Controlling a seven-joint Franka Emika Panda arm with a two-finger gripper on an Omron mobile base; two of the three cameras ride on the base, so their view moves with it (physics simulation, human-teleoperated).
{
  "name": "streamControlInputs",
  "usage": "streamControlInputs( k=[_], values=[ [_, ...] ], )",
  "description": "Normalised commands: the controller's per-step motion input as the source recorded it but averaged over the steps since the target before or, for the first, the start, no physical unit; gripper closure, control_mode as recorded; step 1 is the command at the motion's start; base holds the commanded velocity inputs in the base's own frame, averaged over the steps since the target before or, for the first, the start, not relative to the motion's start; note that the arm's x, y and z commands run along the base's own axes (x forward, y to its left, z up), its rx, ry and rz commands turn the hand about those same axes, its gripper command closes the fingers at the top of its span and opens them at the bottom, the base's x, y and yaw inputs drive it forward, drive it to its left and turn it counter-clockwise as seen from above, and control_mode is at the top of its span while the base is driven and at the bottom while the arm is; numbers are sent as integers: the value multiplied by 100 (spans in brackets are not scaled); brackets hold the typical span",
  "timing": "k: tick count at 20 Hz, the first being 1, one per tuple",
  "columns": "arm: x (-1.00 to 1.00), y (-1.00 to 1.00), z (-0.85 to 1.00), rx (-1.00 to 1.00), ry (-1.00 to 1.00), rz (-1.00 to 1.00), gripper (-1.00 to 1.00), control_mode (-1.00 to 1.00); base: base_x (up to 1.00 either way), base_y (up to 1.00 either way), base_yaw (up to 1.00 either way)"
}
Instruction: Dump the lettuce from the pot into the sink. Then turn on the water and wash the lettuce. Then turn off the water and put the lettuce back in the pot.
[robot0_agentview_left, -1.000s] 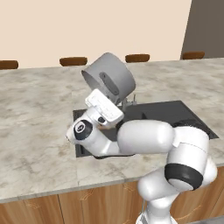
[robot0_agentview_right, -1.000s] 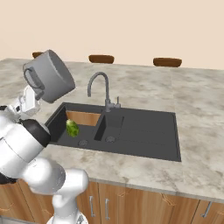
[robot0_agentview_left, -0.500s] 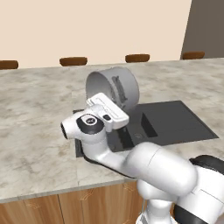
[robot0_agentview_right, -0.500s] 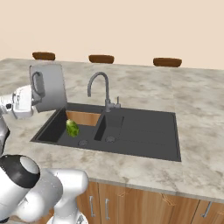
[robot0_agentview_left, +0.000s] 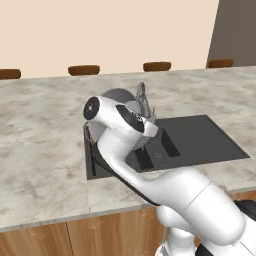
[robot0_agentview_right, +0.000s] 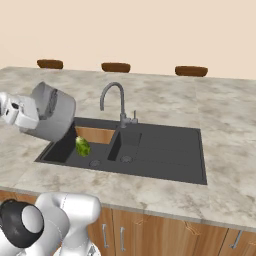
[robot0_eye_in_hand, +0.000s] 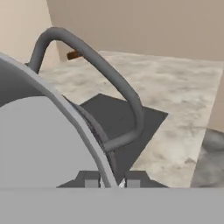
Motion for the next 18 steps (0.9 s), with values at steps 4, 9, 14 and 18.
streamControlInputs(
  k=[4, 9, 14, 18],
  values=[
    [-13, 0, -15, 45, 41, 26, 100, -100, 0, 0, 0],
    [-12, 0, -47, 42, 36, 26, 100, -100, 0, 0, 0],
    [-6, 0, -56, 38, 27, 26, 100, -100, 0, 0, 0],
    [0, 0, -53, 30, 20, 20, 100, -100, 0, 0, 0]
  ],
)
